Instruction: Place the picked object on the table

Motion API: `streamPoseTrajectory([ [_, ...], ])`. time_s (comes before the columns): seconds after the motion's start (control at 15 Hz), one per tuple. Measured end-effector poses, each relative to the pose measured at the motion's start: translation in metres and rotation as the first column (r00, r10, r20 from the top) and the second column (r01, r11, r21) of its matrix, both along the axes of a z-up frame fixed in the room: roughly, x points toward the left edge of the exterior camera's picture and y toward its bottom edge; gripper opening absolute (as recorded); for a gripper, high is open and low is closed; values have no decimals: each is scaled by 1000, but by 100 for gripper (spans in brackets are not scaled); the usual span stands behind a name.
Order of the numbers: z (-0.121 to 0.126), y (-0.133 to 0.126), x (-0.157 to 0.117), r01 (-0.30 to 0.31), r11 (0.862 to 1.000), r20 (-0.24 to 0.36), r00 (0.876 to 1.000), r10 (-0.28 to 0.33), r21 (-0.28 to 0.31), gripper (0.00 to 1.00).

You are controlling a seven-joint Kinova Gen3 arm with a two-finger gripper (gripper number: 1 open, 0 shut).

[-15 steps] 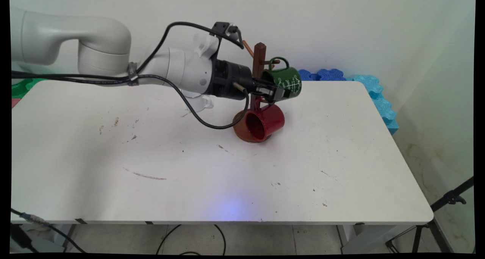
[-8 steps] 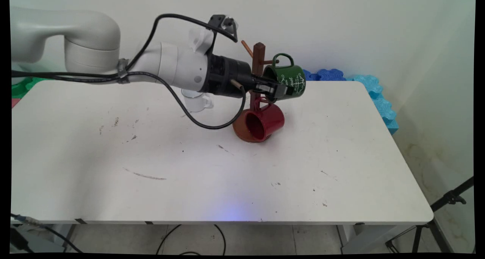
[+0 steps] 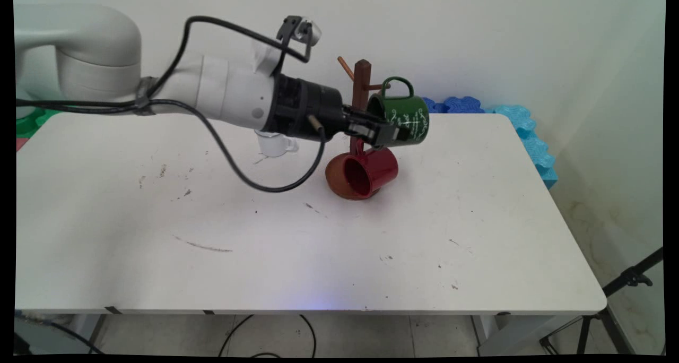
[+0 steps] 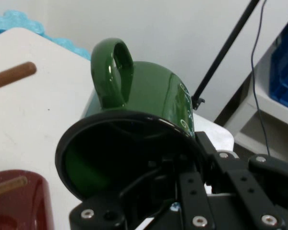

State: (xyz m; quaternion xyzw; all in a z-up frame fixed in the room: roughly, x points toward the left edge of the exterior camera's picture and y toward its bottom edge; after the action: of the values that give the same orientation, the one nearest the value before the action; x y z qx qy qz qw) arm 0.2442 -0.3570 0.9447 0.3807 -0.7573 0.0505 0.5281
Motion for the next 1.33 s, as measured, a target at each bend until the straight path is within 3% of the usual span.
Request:
streamPoseTrajectory([
  [0.47, 10, 6, 37, 12, 1000, 79, 997, -12, -9, 0],
  [0.87, 21, 7, 67, 19, 1000, 172, 985, -21, 14, 0],
  [1.33, 29, 11, 99, 28, 998, 302, 952, -46, 64, 0],
])
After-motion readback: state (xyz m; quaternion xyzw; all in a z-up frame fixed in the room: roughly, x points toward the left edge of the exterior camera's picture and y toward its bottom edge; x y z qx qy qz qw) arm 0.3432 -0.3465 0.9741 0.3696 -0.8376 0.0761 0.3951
